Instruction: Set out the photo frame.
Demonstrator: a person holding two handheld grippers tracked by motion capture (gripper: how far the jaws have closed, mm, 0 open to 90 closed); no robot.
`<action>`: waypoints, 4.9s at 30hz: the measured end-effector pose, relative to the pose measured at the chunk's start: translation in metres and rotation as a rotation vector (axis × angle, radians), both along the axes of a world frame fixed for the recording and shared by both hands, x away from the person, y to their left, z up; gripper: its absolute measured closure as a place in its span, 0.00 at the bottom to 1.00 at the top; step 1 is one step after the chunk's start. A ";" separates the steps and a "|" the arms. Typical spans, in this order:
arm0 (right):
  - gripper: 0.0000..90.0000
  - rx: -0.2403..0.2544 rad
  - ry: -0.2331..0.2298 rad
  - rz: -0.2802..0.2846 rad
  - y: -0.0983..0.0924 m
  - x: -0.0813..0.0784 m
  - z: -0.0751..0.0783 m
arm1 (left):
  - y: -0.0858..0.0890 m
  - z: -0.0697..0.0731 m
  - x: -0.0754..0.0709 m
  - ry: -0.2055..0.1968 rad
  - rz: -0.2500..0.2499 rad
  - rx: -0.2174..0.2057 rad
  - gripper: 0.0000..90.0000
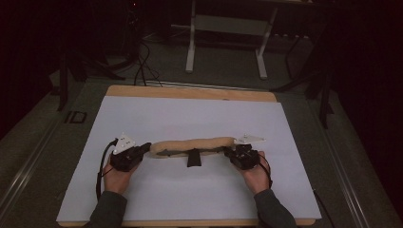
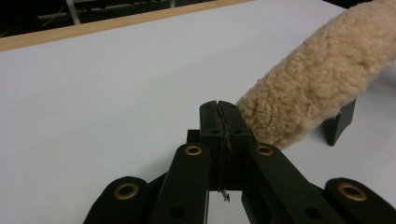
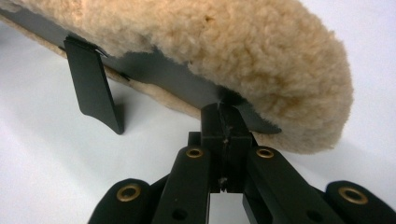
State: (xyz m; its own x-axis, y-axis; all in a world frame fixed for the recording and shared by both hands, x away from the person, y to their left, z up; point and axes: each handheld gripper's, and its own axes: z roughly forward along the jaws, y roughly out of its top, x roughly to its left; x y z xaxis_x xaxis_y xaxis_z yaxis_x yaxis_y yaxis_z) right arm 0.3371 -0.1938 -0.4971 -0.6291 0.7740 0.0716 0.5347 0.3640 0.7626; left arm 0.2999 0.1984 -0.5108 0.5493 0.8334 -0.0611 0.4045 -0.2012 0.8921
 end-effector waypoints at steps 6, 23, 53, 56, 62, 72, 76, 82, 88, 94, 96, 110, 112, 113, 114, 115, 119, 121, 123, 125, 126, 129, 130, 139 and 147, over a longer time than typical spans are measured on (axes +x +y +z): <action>1.00 0.005 0.004 -0.005 0.001 0.003 -0.001 | -0.001 0.000 -0.003 0.002 -0.002 0.002 1.00; 1.00 -0.010 0.011 -0.007 0.004 0.009 0.001 | -0.005 0.001 -0.012 0.001 -0.002 0.015 1.00; 1.00 -0.005 0.009 0.019 0.021 0.012 0.004 | -0.012 0.002 -0.025 -0.006 -0.017 0.040 1.00; 1.00 -0.009 0.007 0.022 0.023 0.012 0.004 | -0.013 0.003 -0.026 -0.005 -0.023 0.046 1.00; 1.00 -0.002 0.006 0.024 0.027 0.011 0.005 | -0.015 0.003 -0.028 -0.009 -0.026 0.048 1.00; 1.00 0.001 0.003 0.031 0.035 0.011 0.005 | -0.019 0.003 -0.031 -0.012 -0.038 0.048 1.00; 1.00 0.000 0.002 0.036 0.037 0.010 0.006 | -0.020 0.003 -0.032 -0.013 -0.046 0.050 1.00; 1.00 -0.002 0.002 0.037 0.040 0.010 0.007 | -0.022 0.004 -0.033 -0.017 -0.057 0.051 1.00; 1.00 -0.005 0.000 0.041 0.043 0.012 0.008 | -0.025 0.004 -0.035 -0.021 -0.076 0.052 1.00; 1.00 -0.010 -0.003 0.042 0.045 0.012 0.010 | -0.030 0.004 -0.036 -0.026 -0.098 0.057 1.00; 1.00 -0.012 -0.004 0.042 0.045 0.012 0.010 | -0.032 0.004 -0.036 -0.025 -0.104 0.058 1.00; 1.00 -0.011 -0.008 0.051 0.049 0.012 0.014 | -0.045 0.003 -0.041 -0.027 -0.161 0.071 1.00; 1.00 -0.012 -0.006 0.051 0.050 0.012 0.015 | -0.045 0.004 -0.041 -0.026 -0.168 0.073 1.00; 1.00 -0.010 -0.005 0.050 0.050 0.012 0.015 | -0.046 0.004 -0.041 -0.027 -0.171 0.072 1.00; 1.00 -0.010 -0.007 0.050 0.050 0.012 0.015 | -0.047 0.003 -0.041 -0.027 -0.173 0.071 1.00; 1.00 -0.010 -0.007 0.051 0.050 0.012 0.015 | -0.047 0.004 -0.041 -0.026 -0.177 0.071 1.00; 1.00 -0.010 -0.008 0.051 0.051 0.012 0.015 | -0.050 0.004 -0.043 -0.027 -0.190 0.072 1.00; 1.00 -0.011 -0.009 0.054 0.051 0.013 0.015 | -0.052 0.004 -0.044 -0.027 -0.196 0.074 1.00; 1.00 -0.010 -0.008 0.054 0.052 0.012 0.015 | -0.054 0.004 -0.045 -0.027 -0.205 0.074 1.00; 1.00 -0.011 -0.006 0.056 0.053 0.012 0.015 | -0.056 0.004 -0.046 -0.029 -0.214 0.076 1.00; 1.00 -0.010 -0.006 0.058 0.053 0.013 0.015 | -0.057 0.004 -0.046 -0.029 -0.219 0.078 1.00; 1.00 -0.007 -0.004 0.058 0.054 0.013 0.014 | -0.060 0.004 -0.047 -0.032 -0.228 0.079 1.00; 1.00 -0.007 -0.002 0.059 0.054 0.013 0.014 | -0.060 0.004 -0.048 -0.032 -0.231 0.079 1.00; 1.00 -0.007 0.000 0.065 0.056 0.013 0.013 | -0.069 0.004 -0.051 -0.039 -0.269 0.087 1.00; 1.00 -0.005 -0.010 0.083 0.059 0.011 0.014 | -0.079 0.003 -0.053 -0.042 -0.301 0.083 1.00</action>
